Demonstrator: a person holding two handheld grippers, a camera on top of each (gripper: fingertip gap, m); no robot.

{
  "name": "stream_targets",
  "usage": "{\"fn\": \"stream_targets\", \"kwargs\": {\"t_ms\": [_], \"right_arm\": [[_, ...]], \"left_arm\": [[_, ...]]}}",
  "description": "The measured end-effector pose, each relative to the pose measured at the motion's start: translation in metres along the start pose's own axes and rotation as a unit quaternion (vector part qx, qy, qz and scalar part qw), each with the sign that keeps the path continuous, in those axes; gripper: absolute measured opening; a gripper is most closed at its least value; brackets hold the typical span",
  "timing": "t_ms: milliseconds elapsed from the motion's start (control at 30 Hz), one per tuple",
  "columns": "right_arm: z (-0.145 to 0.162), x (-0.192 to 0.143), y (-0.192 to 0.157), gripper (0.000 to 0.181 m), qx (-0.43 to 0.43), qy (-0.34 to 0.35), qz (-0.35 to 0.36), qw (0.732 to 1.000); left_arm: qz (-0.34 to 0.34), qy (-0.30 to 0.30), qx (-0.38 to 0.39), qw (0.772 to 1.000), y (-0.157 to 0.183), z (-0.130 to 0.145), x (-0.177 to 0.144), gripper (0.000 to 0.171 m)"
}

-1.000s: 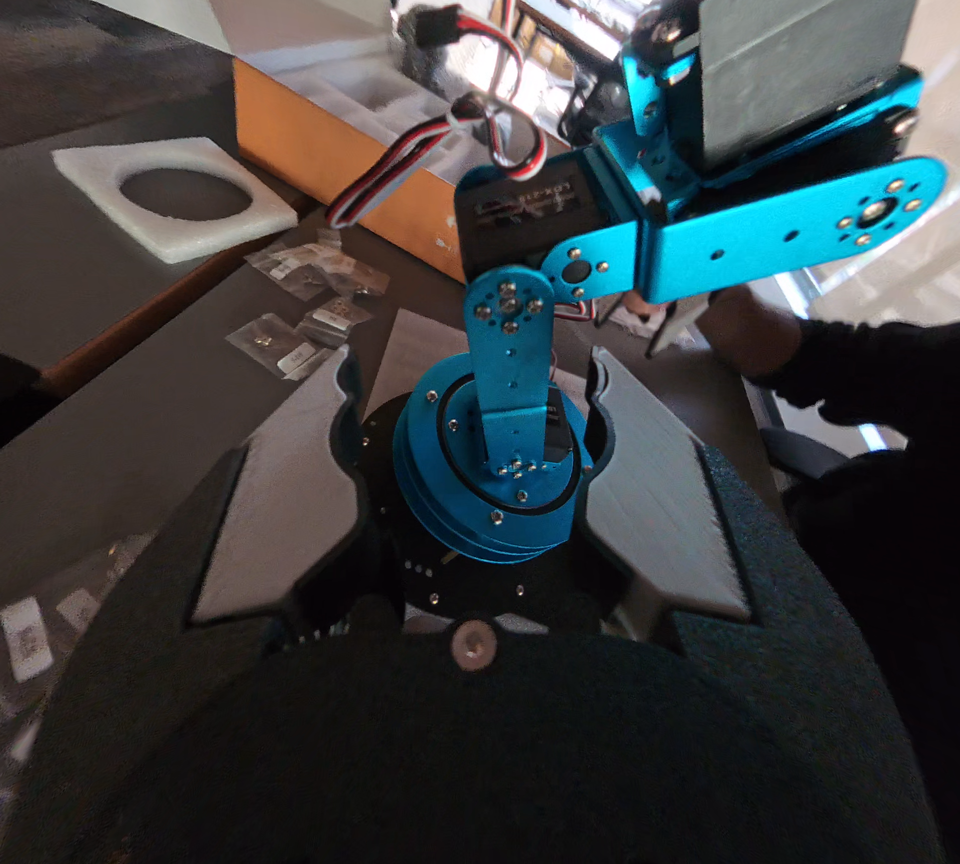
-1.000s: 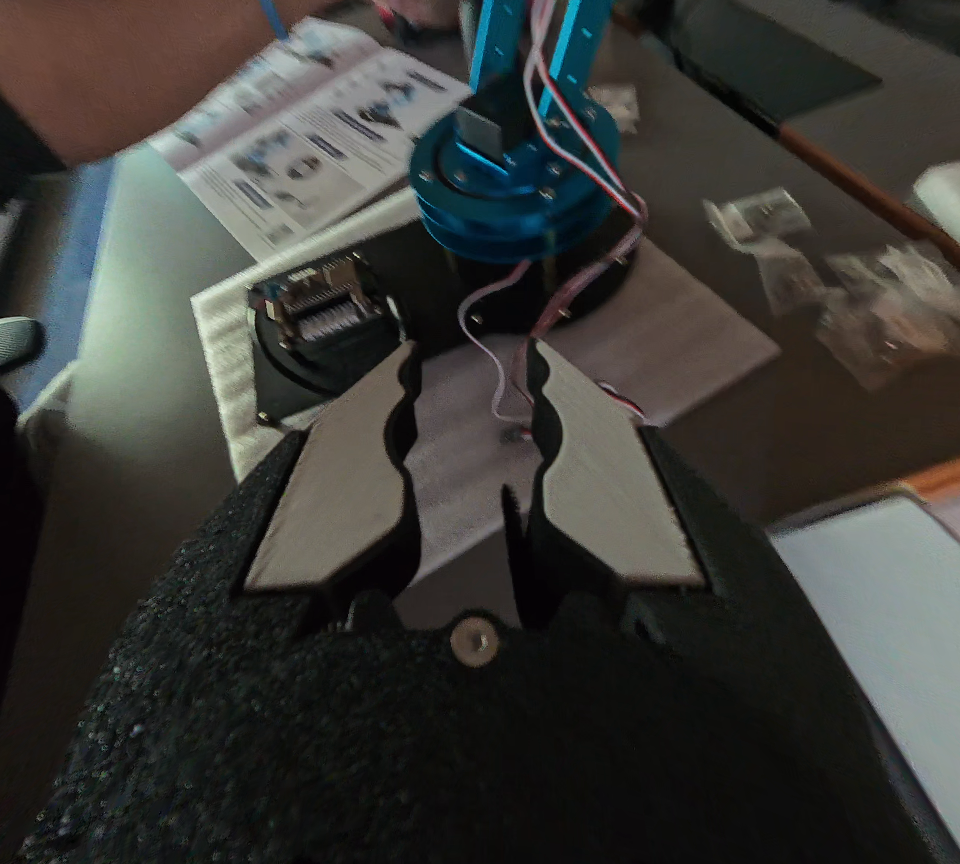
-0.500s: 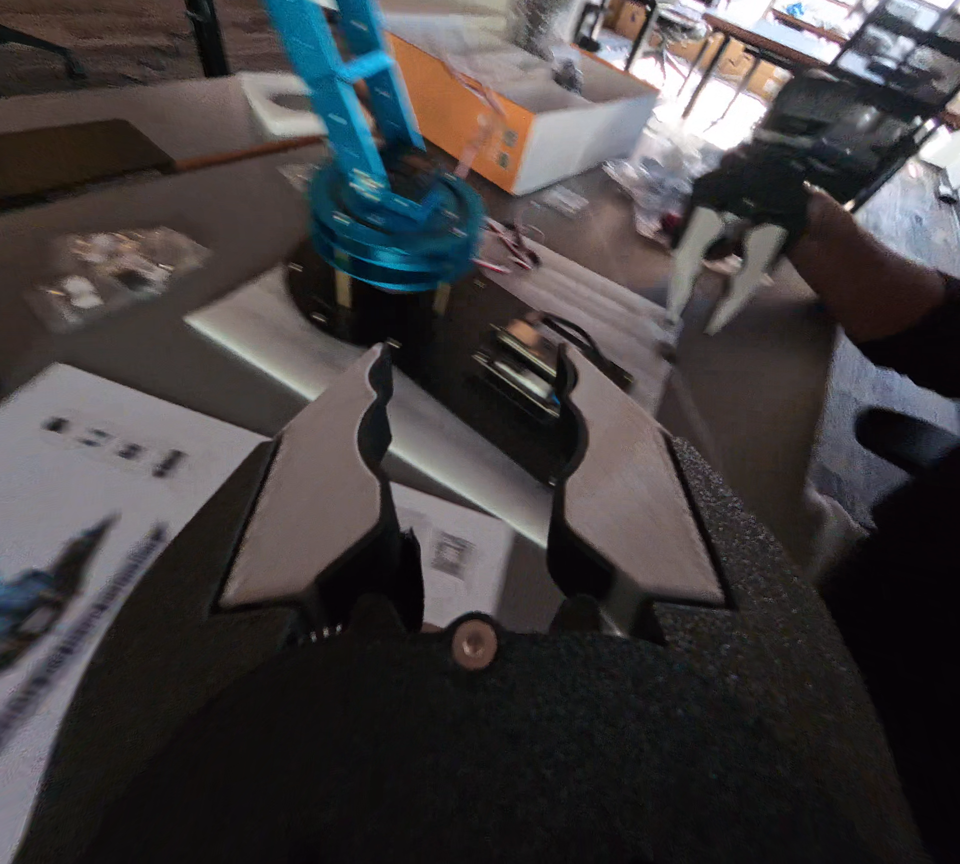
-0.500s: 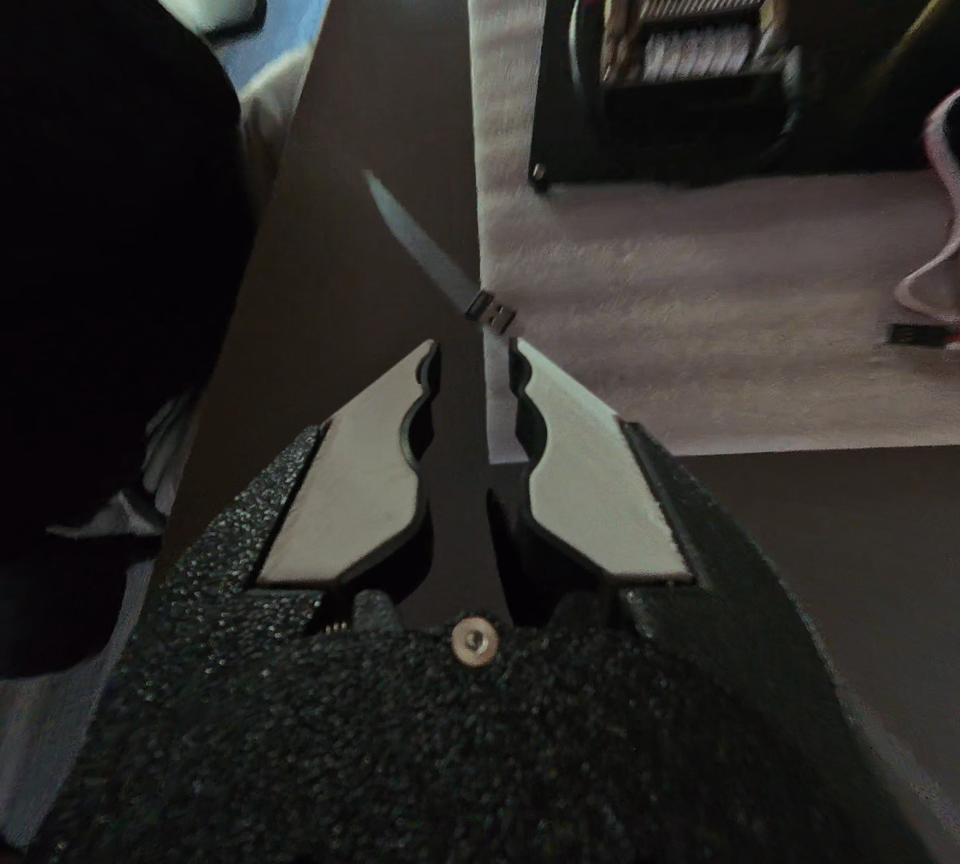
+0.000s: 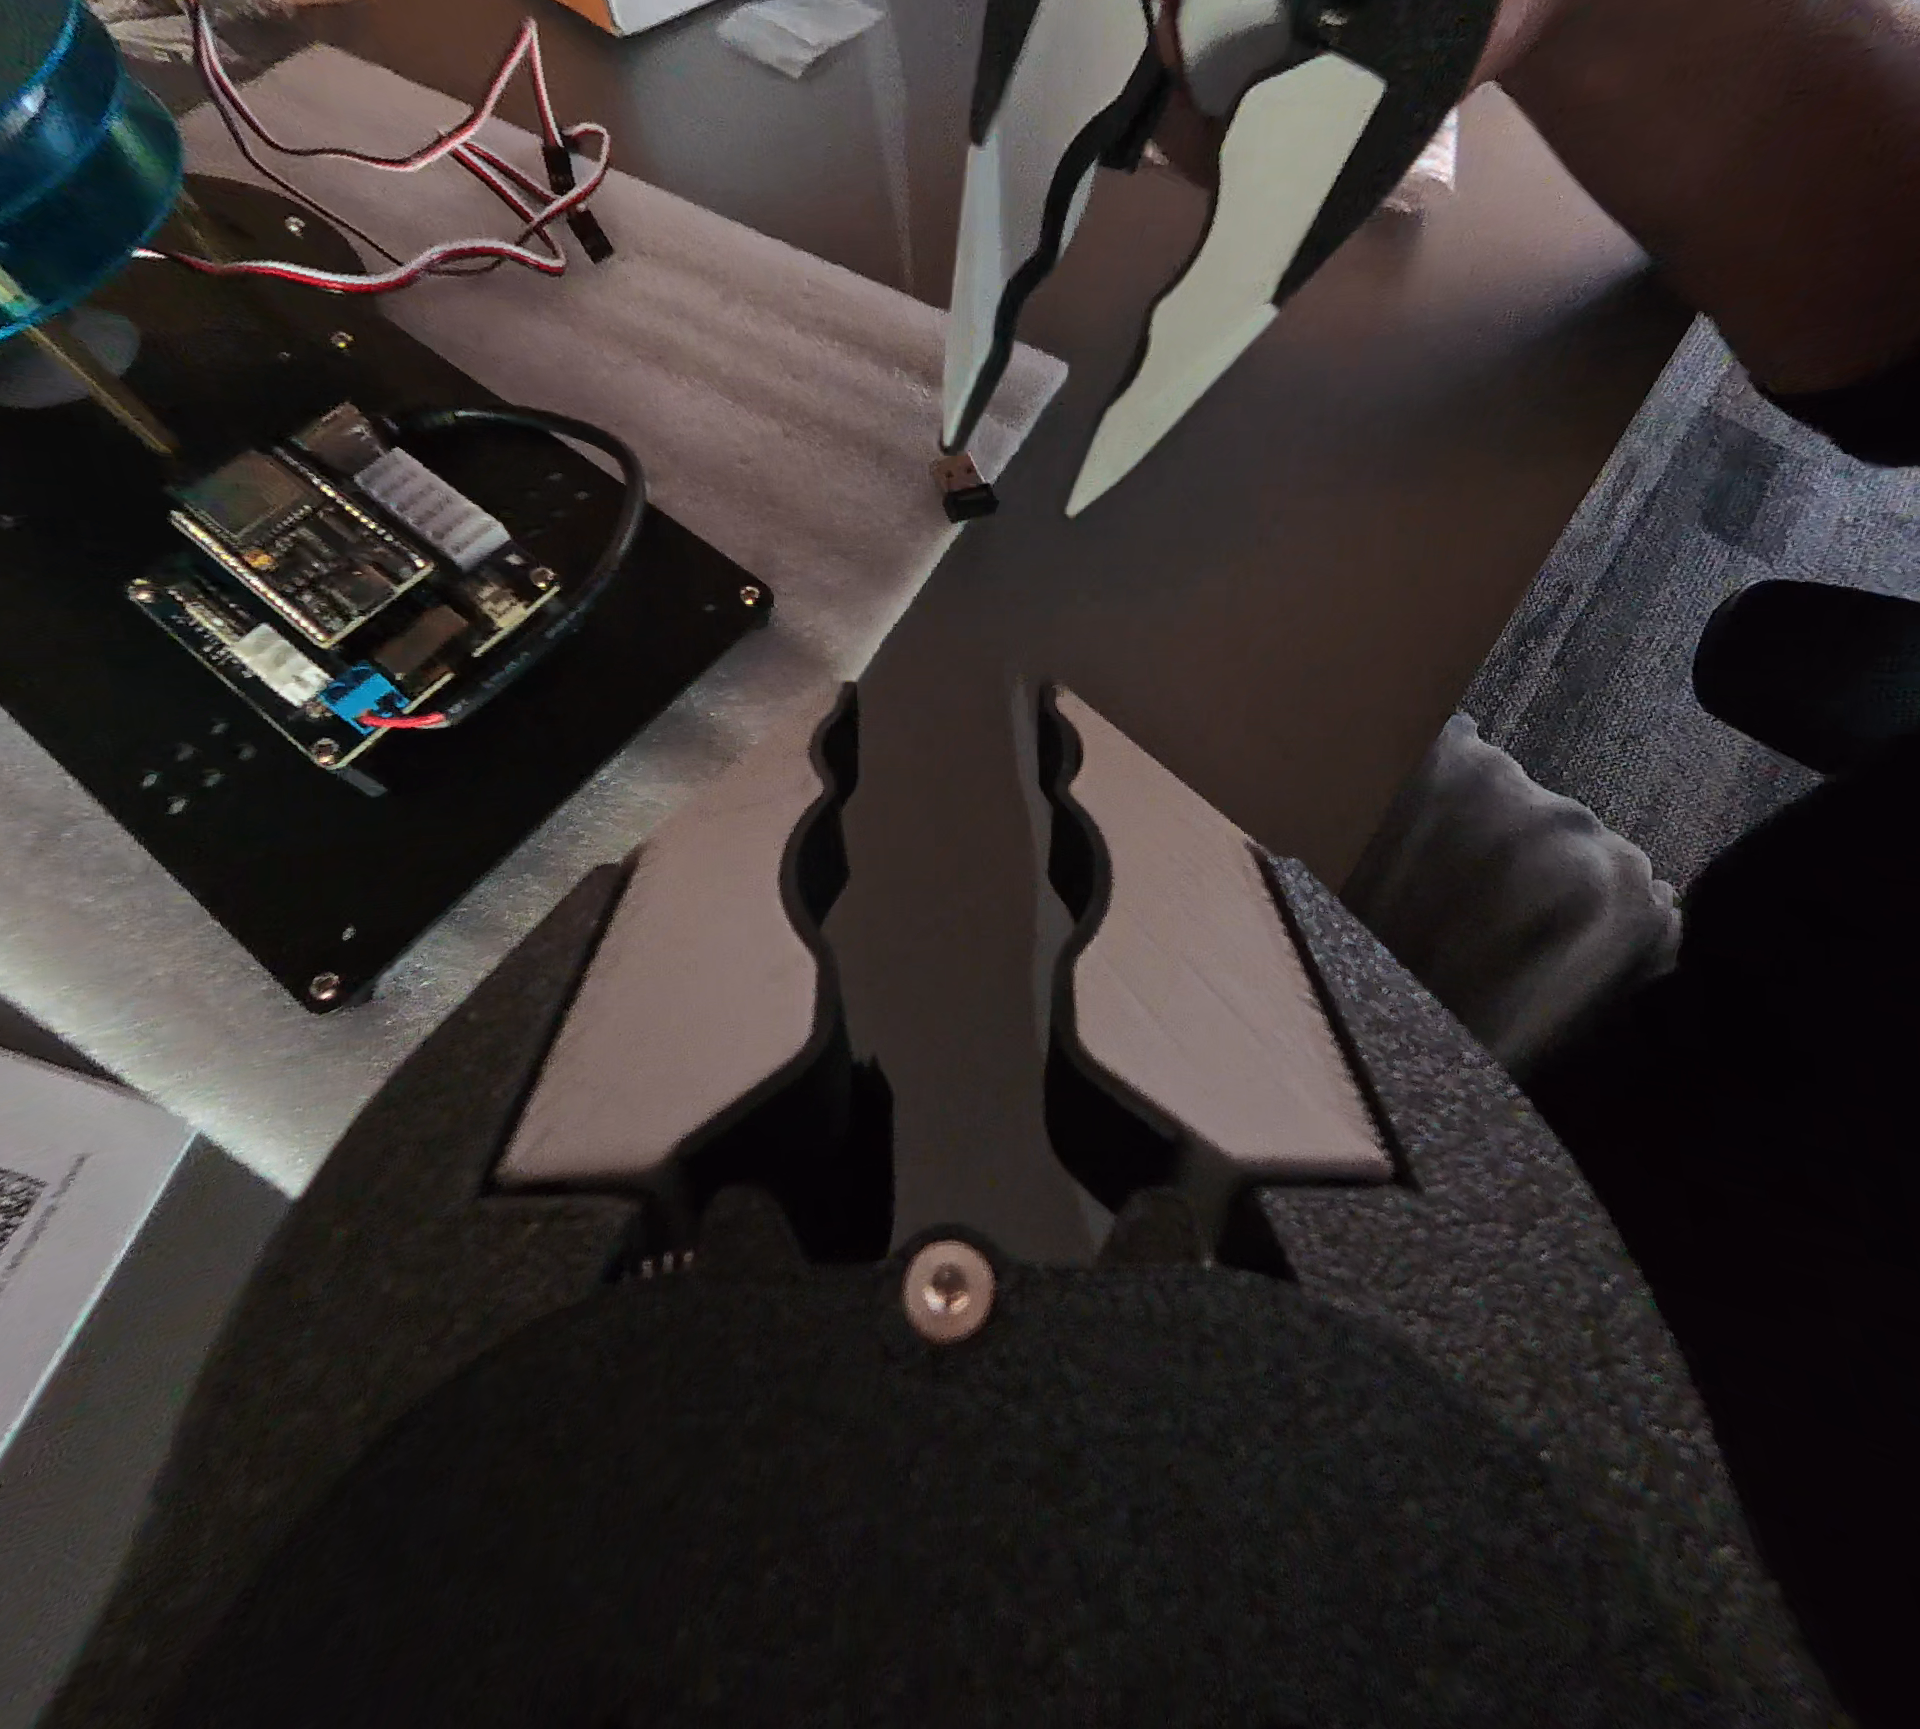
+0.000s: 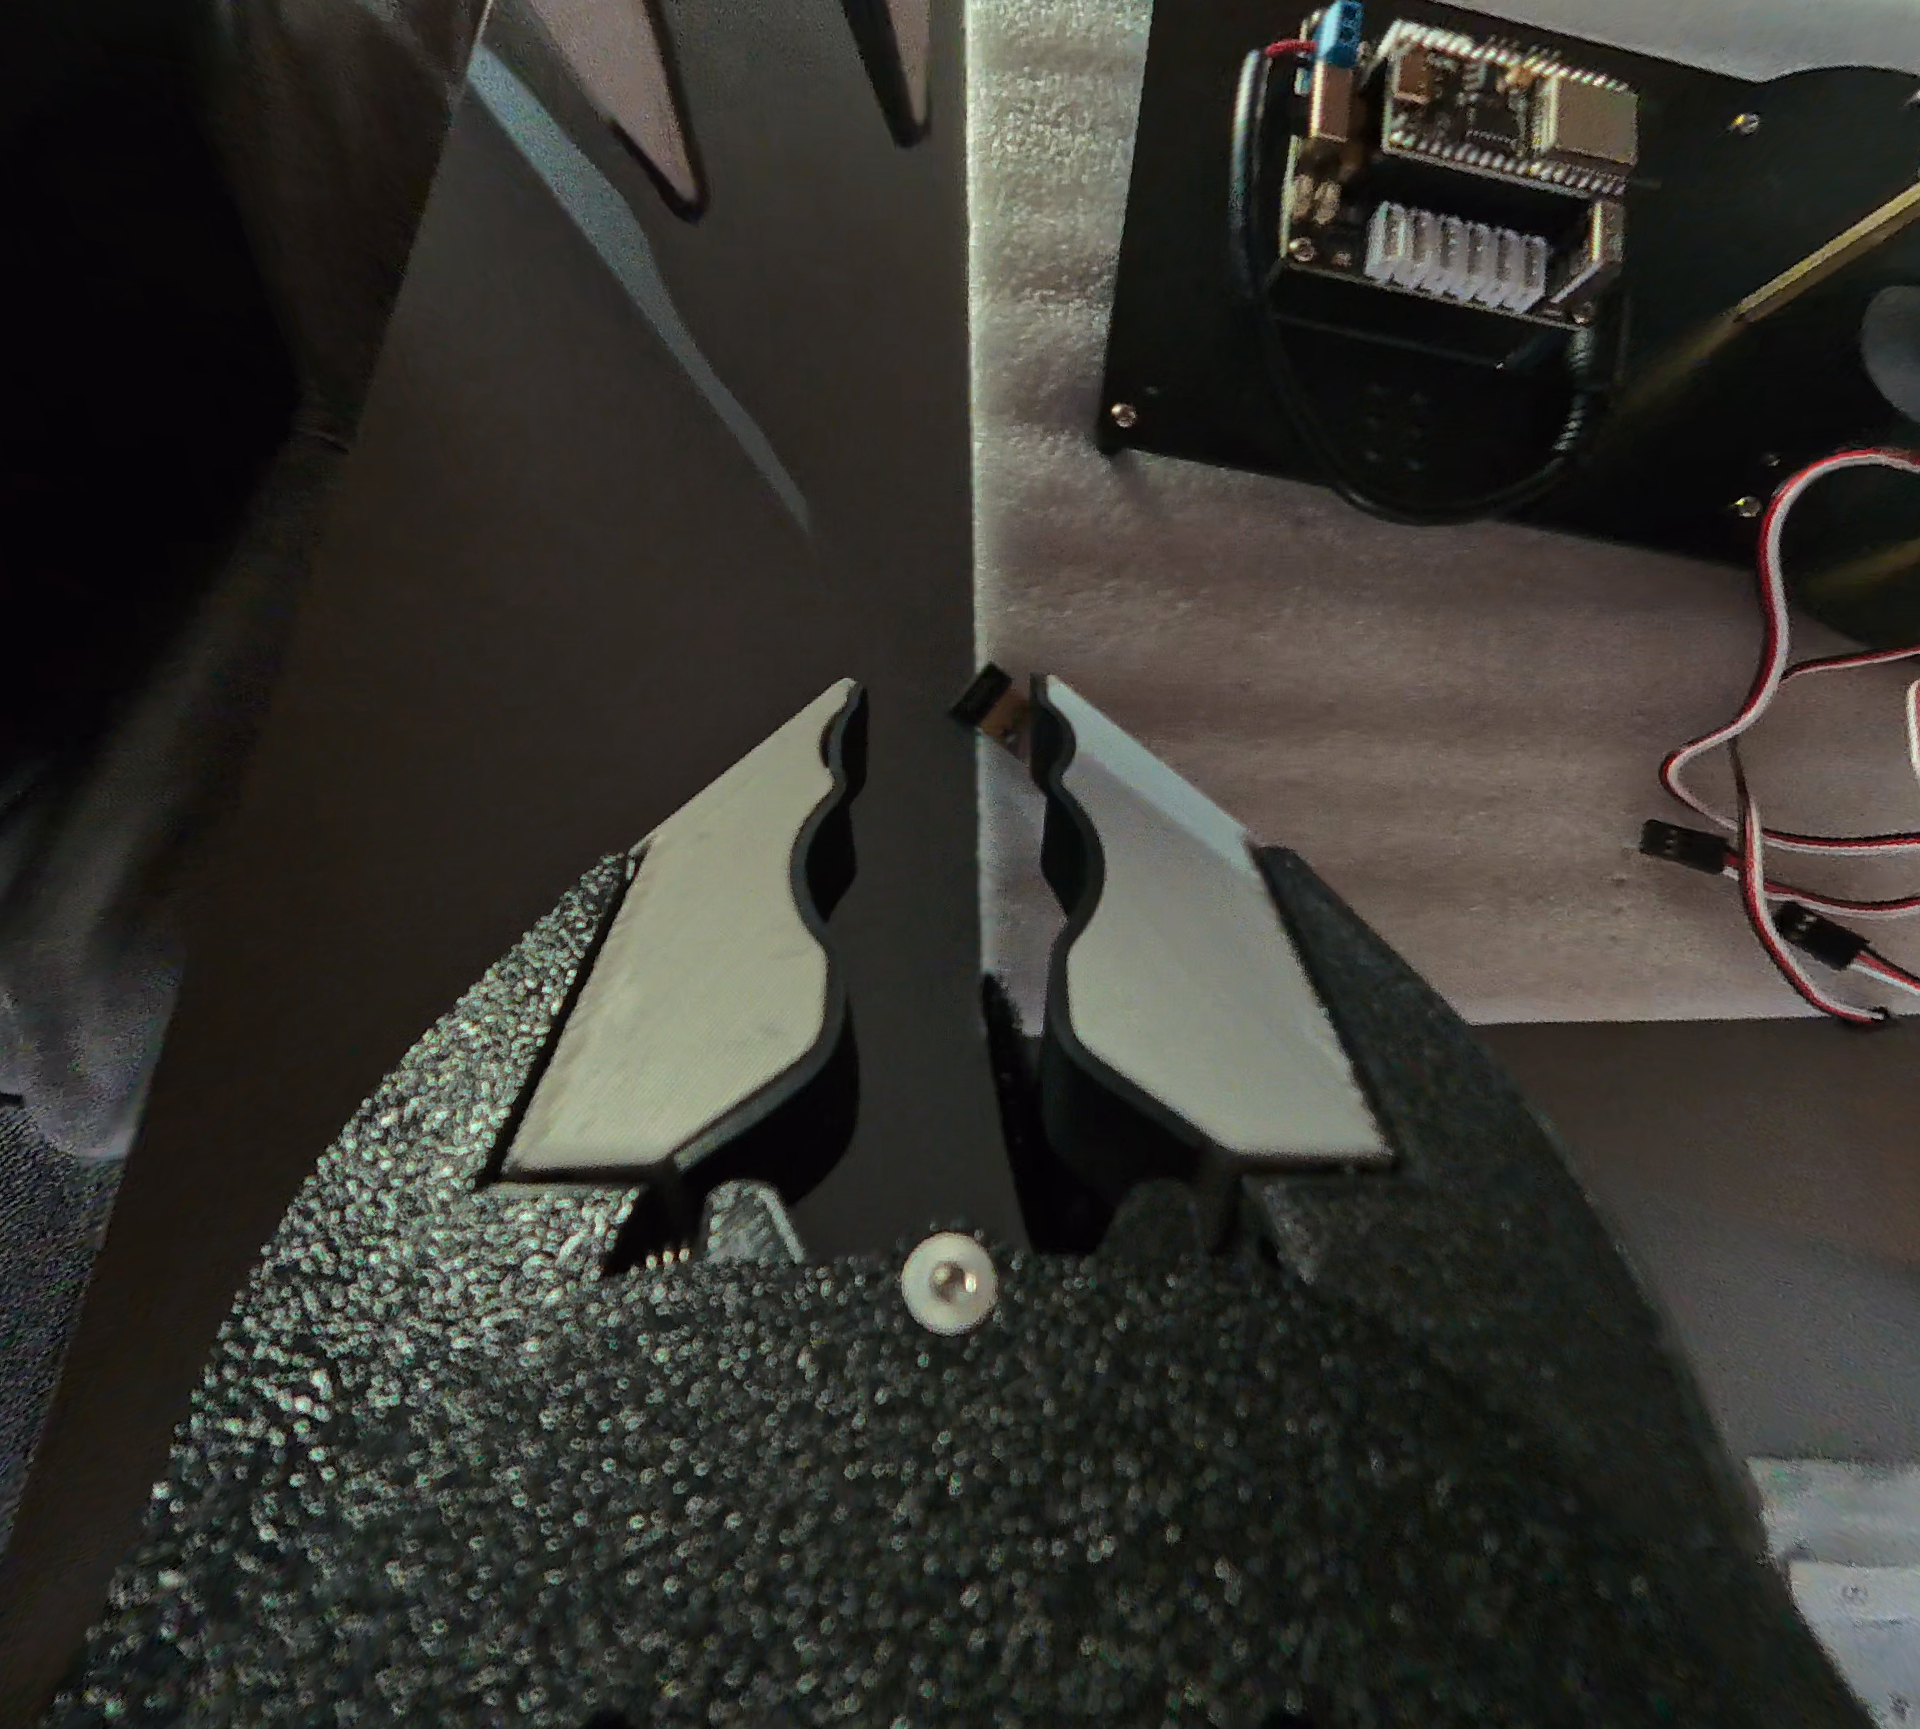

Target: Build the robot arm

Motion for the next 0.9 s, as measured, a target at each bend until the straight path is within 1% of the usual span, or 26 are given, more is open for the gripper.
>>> {"fn": "stream_targets", "kwargs": {"t_ms": [67, 133, 167, 267, 300, 367, 433, 533, 567, 600, 633, 700, 767, 833, 900], "right_arm": [[0.0, 0.003, -0.007, 0.03, 0.01, -0.01, 0.011, 1.0], [0.003, 0.009, -0.002, 0.034, 0.029, -0.026, 0.048, 0.998], [0.005, 0.013, 0.0, 0.035, 0.039, -0.035, 0.05, 0.997], [0.002, 0.015, 0.001, 0.025, 0.051, -0.048, 0.064, 0.996], [0.001, 0.015, 0.0, 0.009, 0.044, -0.056, 0.077, 0.995], [-0.001, 0.016, -0.003, 0.003, 0.027, -0.065, 0.096, 0.993], [-0.001, 0.015, -0.003, 0.002, 0.044, -0.057, 0.097, 0.993], [-0.005, 0.01, -0.001, 0.0, 0.075, -0.038, 0.084, 0.993], [-0.008, 0.009, -0.003, 0.003, 0.075, -0.027, 0.07, 0.994], [-0.01, 0.008, -0.004, 0.016, 0.074, -0.022, 0.051, 0.996], [-0.011, 0.007, -0.003, 0.024, 0.07, -0.024, 0.044, 0.996], [-0.012, 0.005, 0.004, 0.029, 0.058, -0.035, 0.026, 0.997], [-0.015, 0.007, 0.012, 0.031, 0.041, -0.035, -0.014, 0.998], [-0.015, 0.014, 0.021, 0.032, 0.049, -0.057, -0.062, 0.995], [-0.014, 0.023, 0.029, 0.032, 0.048, -0.079, -0.077, 0.993]], "left_arm": [[0.0, 0.0, 0.003, 1.0, 0.001, 0.0, -0.001, 0.034], [0.013, 0.005, 0.003, 1.0, 0.004, 0.0, -0.006, 0.034], [0.02, 0.01, 0.002, 1.0, 0.005, 0.0, -0.008, 0.034], [0.029, 0.013, -0.003, 0.999, 0.008, 0.004, -0.016, 0.034], [0.029, 0.013, -0.001, 1.0, 0.008, 0.006, -0.018, 0.034], [0.027, 0.014, 0.001, 1.0, 0.008, 0.011, -0.025, 0.034], [0.024, 0.012, 0.001, 1.0, 0.005, 0.015, -0.031, 0.034], [0.006, 0.013, 0.003, 1.0, -0.003, 0.02, -0.04, 0.034], [0.004, 0.016, 0.001, 1.0, -0.004, 0.021, -0.044, 0.034], [0.005, 0.019, -0.003, 1.0, -0.005, 0.023, -0.048, 0.034], [0.006, 0.022, -0.007, 1.0, -0.005, 0.024, -0.051, 0.034], [0.011, 0.027, -0.014, 0.999, -0.004, 0.029, -0.058, 0.034], [0.018, 0.03, -0.02, 0.999, -0.002, 0.034, -0.063, 0.034], [0.019, 0.03, -0.029, 0.999, -0.001, 0.04, -0.066, 0.034], [0.015, 0.031, -0.038, 0.999, 0.0, 0.045, -0.069, 0.034]]}}
Point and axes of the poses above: each gripper's, where its closed fingertips meet, x out along the fingers, z out of its underside, y = z × x across the jaws, the point moved 8 cm from there along -x, back along the fingers, and after that the axes turned 2 degrees about -z, right-handed, at the moved point
